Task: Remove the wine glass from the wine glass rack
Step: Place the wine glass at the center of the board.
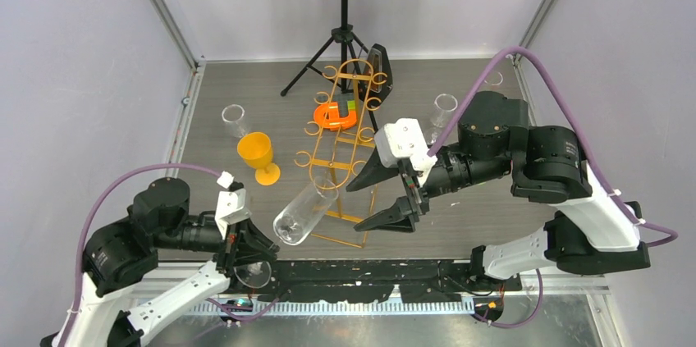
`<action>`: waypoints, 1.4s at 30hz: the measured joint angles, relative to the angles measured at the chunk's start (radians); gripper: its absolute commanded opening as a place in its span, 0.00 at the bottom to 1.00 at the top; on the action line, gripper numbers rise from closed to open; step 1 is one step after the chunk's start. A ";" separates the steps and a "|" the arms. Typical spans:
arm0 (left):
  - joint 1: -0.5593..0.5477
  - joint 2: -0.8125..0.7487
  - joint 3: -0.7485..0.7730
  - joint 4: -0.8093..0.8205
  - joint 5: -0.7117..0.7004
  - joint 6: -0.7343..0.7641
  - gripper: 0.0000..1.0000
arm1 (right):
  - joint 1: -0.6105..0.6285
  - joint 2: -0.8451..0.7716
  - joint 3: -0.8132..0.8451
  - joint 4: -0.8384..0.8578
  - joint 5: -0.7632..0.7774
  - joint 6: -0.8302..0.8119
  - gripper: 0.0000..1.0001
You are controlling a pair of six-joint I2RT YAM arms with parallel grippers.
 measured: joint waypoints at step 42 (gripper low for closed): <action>-0.118 -0.021 -0.010 -0.042 -0.102 0.054 0.00 | -0.033 0.122 -0.093 0.053 -0.224 0.032 0.06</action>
